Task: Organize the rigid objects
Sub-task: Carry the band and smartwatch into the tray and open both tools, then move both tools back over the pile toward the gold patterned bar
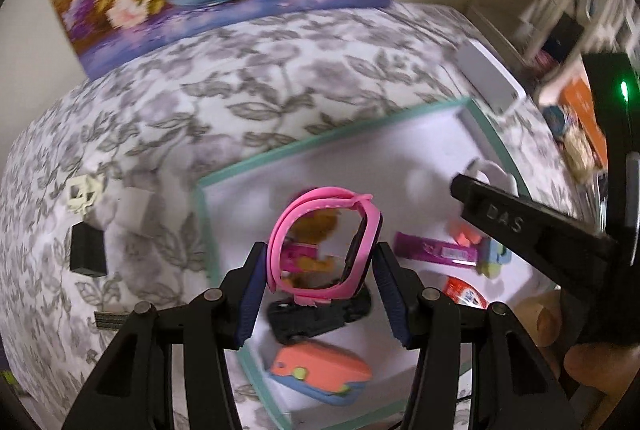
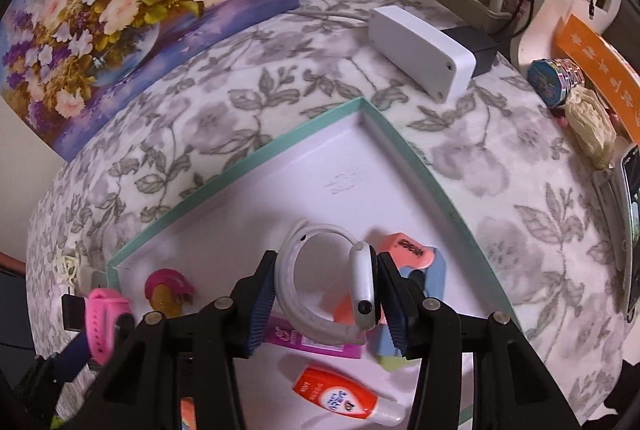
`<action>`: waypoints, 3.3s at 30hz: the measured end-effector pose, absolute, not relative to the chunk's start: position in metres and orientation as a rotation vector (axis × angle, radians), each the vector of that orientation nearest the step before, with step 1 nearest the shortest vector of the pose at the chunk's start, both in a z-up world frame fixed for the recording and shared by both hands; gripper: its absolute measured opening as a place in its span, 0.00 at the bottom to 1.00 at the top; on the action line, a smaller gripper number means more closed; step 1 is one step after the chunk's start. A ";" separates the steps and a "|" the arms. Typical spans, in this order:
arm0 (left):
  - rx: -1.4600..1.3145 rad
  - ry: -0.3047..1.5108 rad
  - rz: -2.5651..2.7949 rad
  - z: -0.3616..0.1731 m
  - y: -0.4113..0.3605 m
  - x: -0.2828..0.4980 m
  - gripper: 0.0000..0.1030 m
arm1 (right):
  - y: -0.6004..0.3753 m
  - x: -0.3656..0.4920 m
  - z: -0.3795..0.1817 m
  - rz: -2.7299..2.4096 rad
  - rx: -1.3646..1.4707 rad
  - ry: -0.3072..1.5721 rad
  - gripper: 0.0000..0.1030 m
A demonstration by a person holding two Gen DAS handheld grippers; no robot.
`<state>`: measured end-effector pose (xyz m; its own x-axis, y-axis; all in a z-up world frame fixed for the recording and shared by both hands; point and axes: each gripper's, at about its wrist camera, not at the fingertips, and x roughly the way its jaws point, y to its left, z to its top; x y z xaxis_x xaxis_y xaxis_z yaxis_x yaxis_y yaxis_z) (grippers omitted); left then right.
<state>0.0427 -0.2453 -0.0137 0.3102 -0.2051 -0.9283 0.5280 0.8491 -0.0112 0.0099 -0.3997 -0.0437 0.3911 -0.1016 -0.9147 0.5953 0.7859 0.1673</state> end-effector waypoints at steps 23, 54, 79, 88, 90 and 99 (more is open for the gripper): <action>0.371 1.196 -0.495 -0.026 -0.250 0.040 0.61 | -0.392 0.014 -0.051 -0.438 0.524 1.129 0.52; 0.027 1.165 -0.034 -0.001 -0.068 0.122 0.98 | -0.387 0.016 -0.032 -0.492 0.502 1.086 1.00; -0.057 1.181 0.158 -0.005 0.067 0.135 0.98 | -0.192 0.071 -0.020 -0.219 0.352 1.121 1.00; -0.091 1.295 0.191 -0.049 0.085 0.139 0.98 | -0.134 0.083 -0.051 -0.149 0.318 1.210 1.00; -0.098 1.312 0.193 -0.056 0.088 0.140 0.98 | -0.126 0.084 -0.060 -0.140 0.322 1.235 1.00; -0.127 1.312 0.229 -0.058 0.112 0.142 0.98 | -0.090 0.091 -0.081 -0.092 0.298 1.282 1.00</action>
<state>0.1418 0.1116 -0.0584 0.2374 0.0949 -0.9668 -0.2382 0.9705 0.0367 0.0907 -0.0897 -0.0809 0.2867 0.0978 -0.9530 0.2325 0.9579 0.1683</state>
